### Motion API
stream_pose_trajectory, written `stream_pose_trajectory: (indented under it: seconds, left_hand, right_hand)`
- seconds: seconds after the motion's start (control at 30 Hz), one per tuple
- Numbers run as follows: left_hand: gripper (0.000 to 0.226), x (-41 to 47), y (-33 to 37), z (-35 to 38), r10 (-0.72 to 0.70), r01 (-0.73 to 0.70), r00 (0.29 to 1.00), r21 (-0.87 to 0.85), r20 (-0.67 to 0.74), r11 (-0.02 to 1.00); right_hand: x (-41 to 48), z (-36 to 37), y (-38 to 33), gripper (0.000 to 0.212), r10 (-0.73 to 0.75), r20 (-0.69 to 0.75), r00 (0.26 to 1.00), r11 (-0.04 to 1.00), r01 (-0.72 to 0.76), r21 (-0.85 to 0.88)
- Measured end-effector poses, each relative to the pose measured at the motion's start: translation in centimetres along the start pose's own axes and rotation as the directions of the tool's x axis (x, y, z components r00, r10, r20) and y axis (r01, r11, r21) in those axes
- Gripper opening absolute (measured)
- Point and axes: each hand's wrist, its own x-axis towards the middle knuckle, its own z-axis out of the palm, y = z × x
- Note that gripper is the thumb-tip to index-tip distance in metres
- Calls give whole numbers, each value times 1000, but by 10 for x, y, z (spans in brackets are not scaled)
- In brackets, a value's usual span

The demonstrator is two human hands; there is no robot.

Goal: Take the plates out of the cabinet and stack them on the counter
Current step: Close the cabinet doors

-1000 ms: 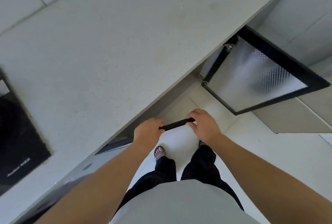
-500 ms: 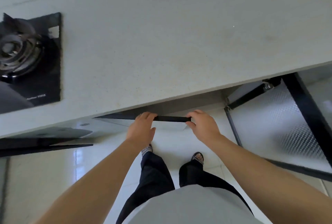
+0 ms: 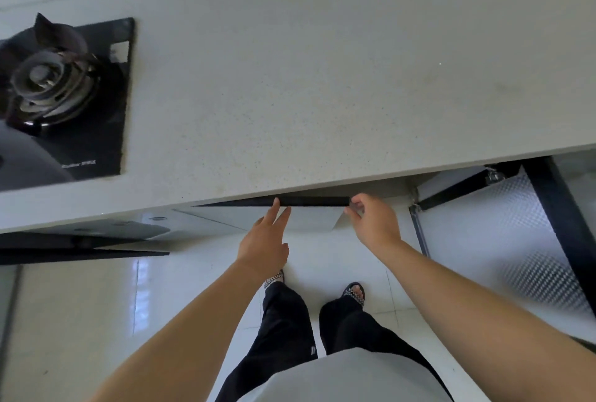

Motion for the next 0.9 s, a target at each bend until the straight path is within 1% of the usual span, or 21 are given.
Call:
stream_pose_trajectory:
  seconds: [0.23, 0.33, 0.43, 0.57, 0.63, 0.77, 0.83, 0.9]
  left_hand:
    - [71, 6, -11, -19, 141, -147, 987, 85, 73, 986]
    - [68, 6, -6, -31, 258, -270, 962, 141, 94, 953]
    - [63, 10, 2, -39, 351, -361, 932, 115, 94, 926]
    - [52, 20, 22, -49, 518, -528, 848, 102, 110, 843]
    - [48, 25, 38, -49, 579, -592, 804, 92, 135, 801]
    - [44, 31, 79, -43, 669, -687, 721, 66, 180, 724]
    - [43, 29, 103, -39, 709, -729, 681, 71, 186, 681]
    - [41, 25, 129, -36, 741, -762, 644, 82, 188, 642]
  right_hand:
    - [-20, -1, -15, 28, 75, -70, 995, 996, -72, 52]
    - [-33, -7, -22, 29, 115, -104, 988, 991, -106, 86]
    - [-50, -14, -24, 29, 179, -141, 974, 978, -159, 137]
    - [-80, -26, -18, 28, 279, -178, 944, 948, -240, 211]
    - [-101, -36, -12, 28, 336, -205, 919, 929, -288, 232]
    - [-147, -60, 5, 28, 457, -309, 834, 882, -378, 281]
    - [-169, -72, 16, 28, 496, -364, 788, 863, -401, 308]
    - [-187, -83, 31, 29, 544, -390, 743, 832, -417, 367]
